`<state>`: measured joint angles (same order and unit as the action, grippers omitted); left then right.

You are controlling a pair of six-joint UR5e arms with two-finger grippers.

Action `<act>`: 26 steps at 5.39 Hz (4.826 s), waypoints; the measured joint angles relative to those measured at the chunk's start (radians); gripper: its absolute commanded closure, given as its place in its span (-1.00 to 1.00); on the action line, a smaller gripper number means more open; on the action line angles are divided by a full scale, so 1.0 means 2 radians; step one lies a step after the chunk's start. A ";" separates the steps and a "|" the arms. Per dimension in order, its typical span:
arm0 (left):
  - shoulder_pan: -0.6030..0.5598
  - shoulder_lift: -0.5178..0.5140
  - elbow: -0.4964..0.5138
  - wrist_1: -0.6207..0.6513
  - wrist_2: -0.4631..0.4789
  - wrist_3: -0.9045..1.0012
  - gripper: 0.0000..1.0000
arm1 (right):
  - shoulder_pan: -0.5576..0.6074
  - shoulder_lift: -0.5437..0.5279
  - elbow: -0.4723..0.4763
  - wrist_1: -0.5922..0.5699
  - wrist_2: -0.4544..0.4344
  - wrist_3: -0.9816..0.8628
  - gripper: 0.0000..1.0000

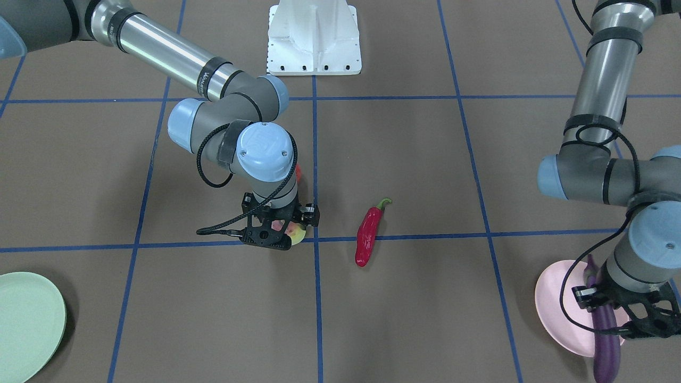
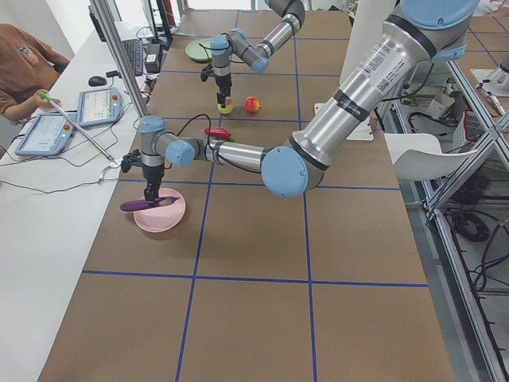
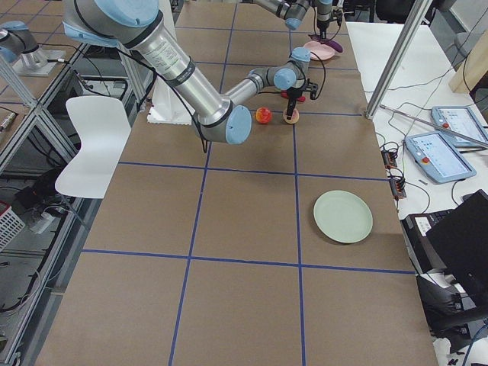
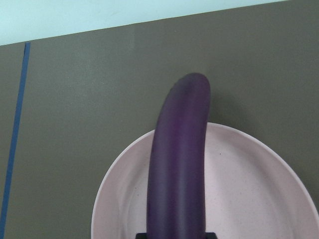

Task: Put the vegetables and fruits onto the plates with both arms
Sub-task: 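Release the eggplant on the pink plate while the right gripper grasps the peach, then lift the peach toward the green plate while the left gripper reaches for the chili, then grasp the red chili with the left gripper while the right carries the peach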

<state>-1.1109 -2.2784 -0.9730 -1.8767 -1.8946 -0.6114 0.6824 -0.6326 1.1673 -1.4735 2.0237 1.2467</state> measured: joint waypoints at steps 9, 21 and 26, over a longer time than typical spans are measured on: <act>-0.001 0.003 -0.011 -0.001 0.001 -0.001 -1.00 | -0.001 -0.002 -0.001 0.015 -0.026 -0.001 0.70; 0.195 -0.103 -0.070 -0.018 -0.051 -0.220 -1.00 | 0.193 -0.095 0.066 0.012 0.031 -0.171 1.00; 0.213 -0.100 -0.057 -0.031 -0.039 -0.221 0.99 | 0.219 -0.113 0.062 0.012 0.039 -0.213 1.00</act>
<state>-0.6848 -2.4787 -1.0864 -1.9385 -1.9727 -1.0539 1.1212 -0.8586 1.2910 -1.4491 2.1011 0.8204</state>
